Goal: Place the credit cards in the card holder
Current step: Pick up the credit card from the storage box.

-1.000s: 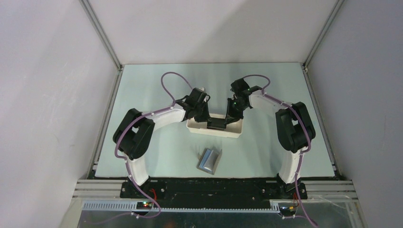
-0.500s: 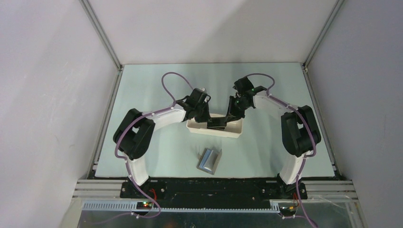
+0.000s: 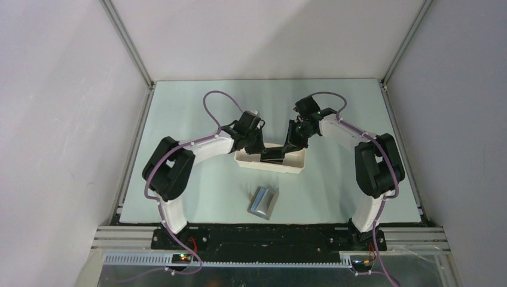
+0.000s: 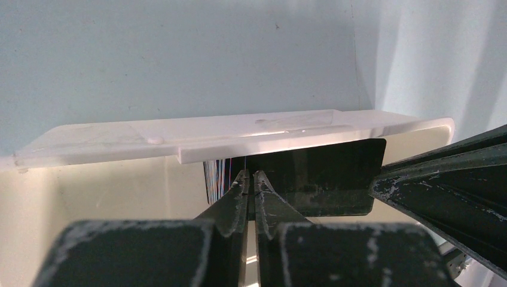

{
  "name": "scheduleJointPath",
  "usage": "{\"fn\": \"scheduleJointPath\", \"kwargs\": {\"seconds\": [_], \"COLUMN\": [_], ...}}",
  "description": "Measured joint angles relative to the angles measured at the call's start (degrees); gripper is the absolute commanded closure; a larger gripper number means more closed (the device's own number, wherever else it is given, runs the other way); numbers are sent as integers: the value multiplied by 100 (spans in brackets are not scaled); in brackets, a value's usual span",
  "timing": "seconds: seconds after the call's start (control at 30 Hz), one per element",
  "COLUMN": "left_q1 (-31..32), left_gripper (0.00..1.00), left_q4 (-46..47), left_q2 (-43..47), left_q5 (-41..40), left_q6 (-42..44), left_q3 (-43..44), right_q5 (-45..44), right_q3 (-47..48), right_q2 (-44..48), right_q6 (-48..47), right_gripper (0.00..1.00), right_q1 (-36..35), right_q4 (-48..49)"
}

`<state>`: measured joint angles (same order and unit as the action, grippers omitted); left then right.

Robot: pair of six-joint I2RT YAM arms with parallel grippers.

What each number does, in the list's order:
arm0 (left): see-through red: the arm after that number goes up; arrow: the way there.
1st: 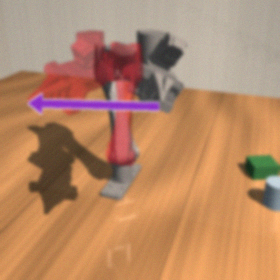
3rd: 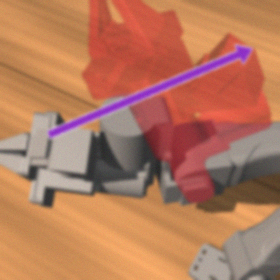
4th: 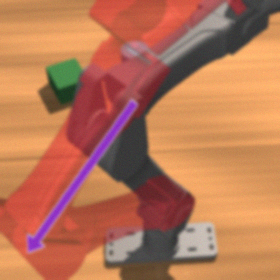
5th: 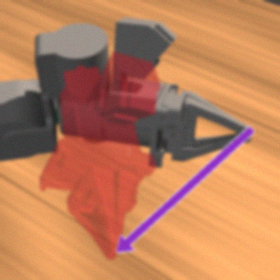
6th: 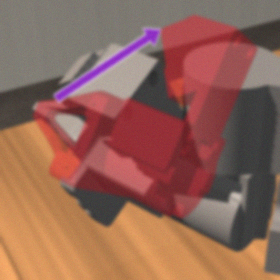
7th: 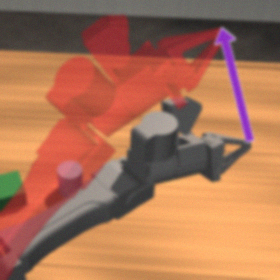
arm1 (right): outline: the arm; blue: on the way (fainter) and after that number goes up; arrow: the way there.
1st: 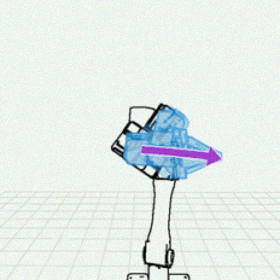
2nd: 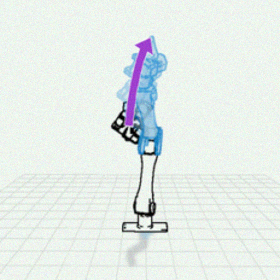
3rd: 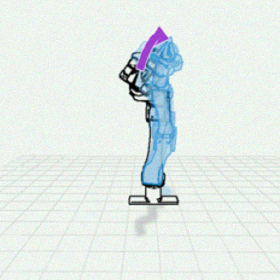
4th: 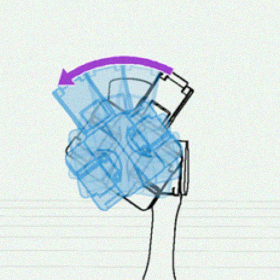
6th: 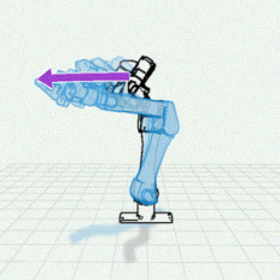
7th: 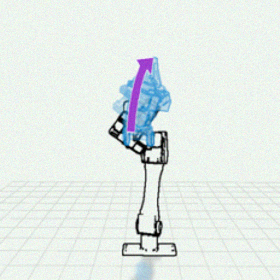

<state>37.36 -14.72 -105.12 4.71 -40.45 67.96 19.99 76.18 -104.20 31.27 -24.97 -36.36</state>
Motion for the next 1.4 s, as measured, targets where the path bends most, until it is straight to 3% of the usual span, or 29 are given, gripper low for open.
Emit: {"fn": "scheduleJointPath", "kwargs": {"seconds": [0.1,0.33,0.53,1.07,1.4], "left_q1": [0,24,44,48,57], "left_gripper": [93,94,94,88,84], "left_q4": [2,22,26,33,-2], "left_q2": [0,-22,-24,-17,109], "left_q5": [2,48,50,50,66], "left_q6": [0,0,0,52,111], "left_q3": [0,0,0,0,-2], "right_q5": [-46,-240,-435,-682,-590], "right_q3": [0,0,0,0,2], "right_q2": [0,-31,-92,-350,-363], "right_q6": [2,-31,-42,-79,-52], "right_gripper": [78,61,59,76,100], "right_q1": [-4,-63,-122,-149,-138], "right_q4": [-9,-22,-33,-203,-90]}}
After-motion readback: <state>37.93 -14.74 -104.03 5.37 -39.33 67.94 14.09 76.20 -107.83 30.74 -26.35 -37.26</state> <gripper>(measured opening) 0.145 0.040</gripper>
